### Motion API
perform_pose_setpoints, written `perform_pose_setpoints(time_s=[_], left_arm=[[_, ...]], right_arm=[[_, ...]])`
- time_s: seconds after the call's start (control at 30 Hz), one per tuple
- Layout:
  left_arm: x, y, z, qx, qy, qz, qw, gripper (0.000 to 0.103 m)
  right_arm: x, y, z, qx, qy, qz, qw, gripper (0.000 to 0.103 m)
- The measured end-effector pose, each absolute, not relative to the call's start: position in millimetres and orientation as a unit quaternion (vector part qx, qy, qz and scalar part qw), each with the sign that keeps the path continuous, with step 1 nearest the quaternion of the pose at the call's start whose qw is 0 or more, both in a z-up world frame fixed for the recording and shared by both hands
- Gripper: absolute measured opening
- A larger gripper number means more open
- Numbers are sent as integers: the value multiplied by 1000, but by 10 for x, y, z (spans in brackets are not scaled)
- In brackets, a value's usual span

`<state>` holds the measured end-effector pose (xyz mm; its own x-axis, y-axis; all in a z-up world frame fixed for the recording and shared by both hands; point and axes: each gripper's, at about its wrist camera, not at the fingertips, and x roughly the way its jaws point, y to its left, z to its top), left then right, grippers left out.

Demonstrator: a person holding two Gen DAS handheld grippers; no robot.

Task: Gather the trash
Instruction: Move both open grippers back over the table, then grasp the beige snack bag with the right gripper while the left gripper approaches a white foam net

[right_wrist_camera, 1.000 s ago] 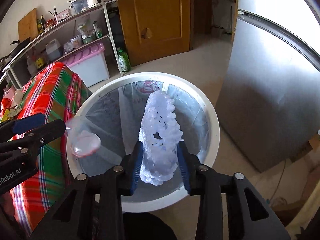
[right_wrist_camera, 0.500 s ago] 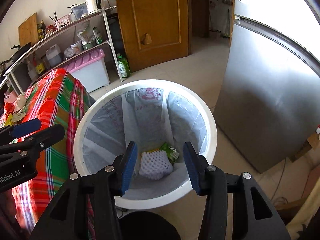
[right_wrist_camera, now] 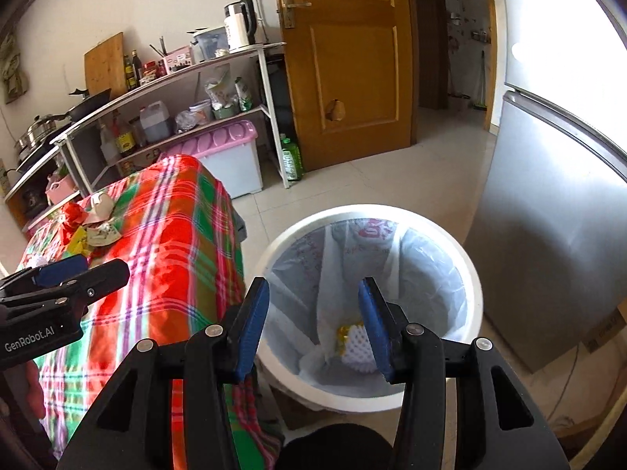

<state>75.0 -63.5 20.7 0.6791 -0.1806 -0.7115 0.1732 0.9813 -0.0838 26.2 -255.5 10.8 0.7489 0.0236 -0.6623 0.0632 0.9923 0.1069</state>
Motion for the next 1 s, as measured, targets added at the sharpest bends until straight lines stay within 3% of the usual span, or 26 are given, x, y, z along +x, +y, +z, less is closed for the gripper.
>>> perform_pose_setpoints(time_s=[0.6,1.0], left_arm=[[313,1378,181,-52,369,87,924,80],[208,2043,17,-99,372,130,914,80]], right_arm=[[561,-1185,115,3,353,138,925,49],[837,-451,64,-33,365,197,909,49]])
